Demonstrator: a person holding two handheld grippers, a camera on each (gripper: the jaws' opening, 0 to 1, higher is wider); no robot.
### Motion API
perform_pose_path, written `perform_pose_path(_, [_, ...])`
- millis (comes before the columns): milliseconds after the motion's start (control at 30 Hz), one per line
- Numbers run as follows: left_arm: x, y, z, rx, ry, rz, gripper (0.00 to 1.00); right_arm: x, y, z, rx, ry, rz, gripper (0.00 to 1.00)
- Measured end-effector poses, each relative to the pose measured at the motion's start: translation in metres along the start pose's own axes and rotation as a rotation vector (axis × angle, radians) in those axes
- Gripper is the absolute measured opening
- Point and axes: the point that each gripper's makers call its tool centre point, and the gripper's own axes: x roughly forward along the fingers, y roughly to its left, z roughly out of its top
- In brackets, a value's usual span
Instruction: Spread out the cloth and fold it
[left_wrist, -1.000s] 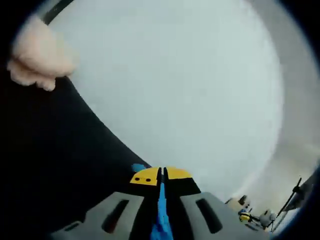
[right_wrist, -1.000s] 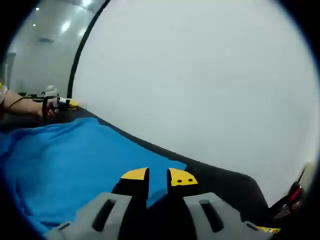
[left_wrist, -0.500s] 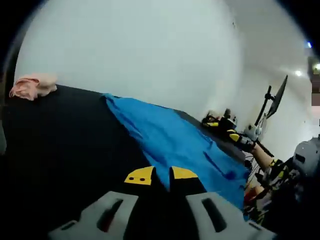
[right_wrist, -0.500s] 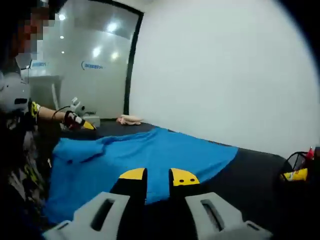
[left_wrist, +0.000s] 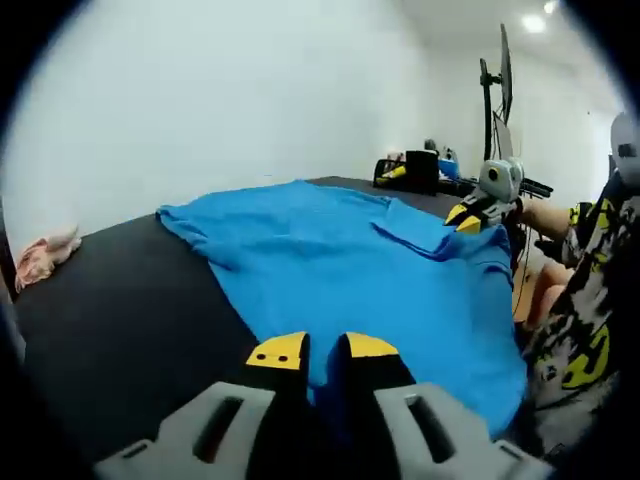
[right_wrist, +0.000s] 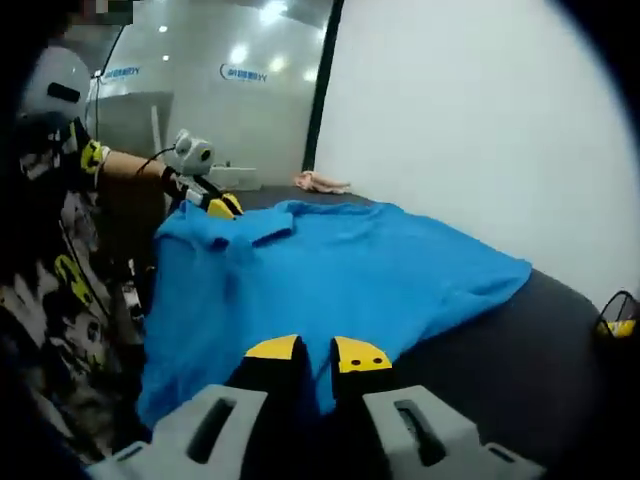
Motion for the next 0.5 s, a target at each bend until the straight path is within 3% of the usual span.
perform_pose_path(67, [-0.007, -0.001, 0.000, -0.063, 0.000, -0.018, 0.15, -0.009, 0.001, 0.003, -0.007, -0.026, -0.002, 0.14])
perform_pose_path(100, [-0.015, -0.005, 0.005, -0.098, -0.028, -0.065, 0.17, -0.013, 0.001, 0.004, -0.006, -0.034, -0.007, 0.16])
perform_pose_path(167, [-0.037, -0.010, 0.021, -0.100, -0.151, -0.137, 0.21, -0.030, 0.004, 0.008, -0.043, -0.051, -0.005, 0.18])
perform_pose_path(233, [-0.058, -0.005, 0.021, -0.048, -0.190, -0.158, 0.24, -0.049, 0.014, 0.009, -0.093, -0.073, 0.038, 0.18])
perform_pose_path(267, [-0.071, -0.007, 0.013, -0.010, -0.166, -0.163, 0.24, -0.057, 0.017, 0.007, -0.100, -0.078, 0.054, 0.19])
perform_pose_path(333, [-0.087, -0.009, -0.016, 0.164, -0.053, -0.173, 0.26, -0.071, 0.031, -0.006, -0.114, -0.042, 0.125, 0.26])
perform_pose_path(367, [-0.093, -0.010, -0.033, 0.215, 0.013, -0.178, 0.26, -0.075, 0.035, -0.011, -0.120, -0.033, 0.137, 0.34])
perform_pose_path(433, [-0.100, -0.020, -0.046, 0.231, 0.052, -0.222, 0.26, -0.082, 0.042, -0.016, -0.183, -0.047, 0.162, 0.36])
perform_pose_path(500, [-0.102, -0.025, -0.044, 0.221, 0.019, -0.228, 0.28, -0.083, 0.055, -0.015, -0.243, -0.090, 0.197, 0.36])
